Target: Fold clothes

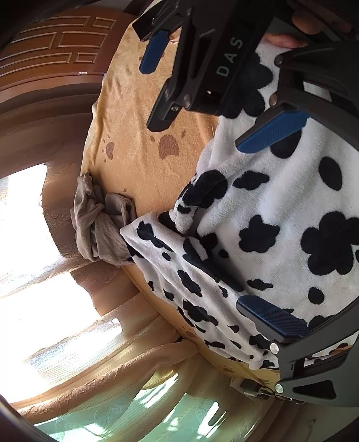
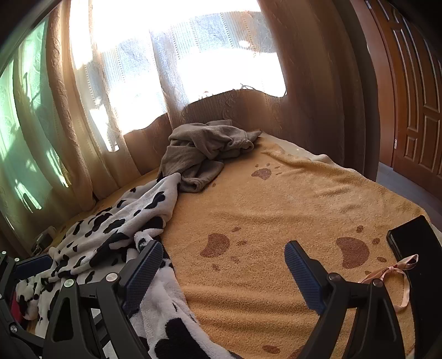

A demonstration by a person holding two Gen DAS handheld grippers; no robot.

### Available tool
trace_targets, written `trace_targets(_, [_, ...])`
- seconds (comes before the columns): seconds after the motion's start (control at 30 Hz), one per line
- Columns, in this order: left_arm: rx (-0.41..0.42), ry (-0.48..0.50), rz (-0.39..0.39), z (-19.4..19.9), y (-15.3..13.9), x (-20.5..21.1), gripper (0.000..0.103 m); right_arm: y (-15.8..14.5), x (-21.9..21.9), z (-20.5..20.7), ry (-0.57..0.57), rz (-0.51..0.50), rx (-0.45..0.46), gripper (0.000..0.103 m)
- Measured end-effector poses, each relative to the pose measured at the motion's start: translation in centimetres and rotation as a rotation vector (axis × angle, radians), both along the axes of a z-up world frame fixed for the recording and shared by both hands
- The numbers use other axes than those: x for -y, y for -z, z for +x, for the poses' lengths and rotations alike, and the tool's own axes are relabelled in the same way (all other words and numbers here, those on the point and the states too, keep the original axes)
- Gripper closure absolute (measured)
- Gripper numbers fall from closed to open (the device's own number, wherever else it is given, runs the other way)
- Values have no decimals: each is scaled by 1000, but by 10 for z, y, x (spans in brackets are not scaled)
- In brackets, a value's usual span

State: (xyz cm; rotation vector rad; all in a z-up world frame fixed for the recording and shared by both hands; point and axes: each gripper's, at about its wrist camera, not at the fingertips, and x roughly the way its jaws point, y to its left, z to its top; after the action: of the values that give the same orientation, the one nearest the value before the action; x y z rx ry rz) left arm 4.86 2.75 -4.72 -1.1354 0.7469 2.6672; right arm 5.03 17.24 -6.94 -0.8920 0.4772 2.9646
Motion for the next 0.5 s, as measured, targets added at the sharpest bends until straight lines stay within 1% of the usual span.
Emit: trace_targets(0.5, [0,11,-10,-3,0,-4,0,0,2,-1,-2,0,5,11])
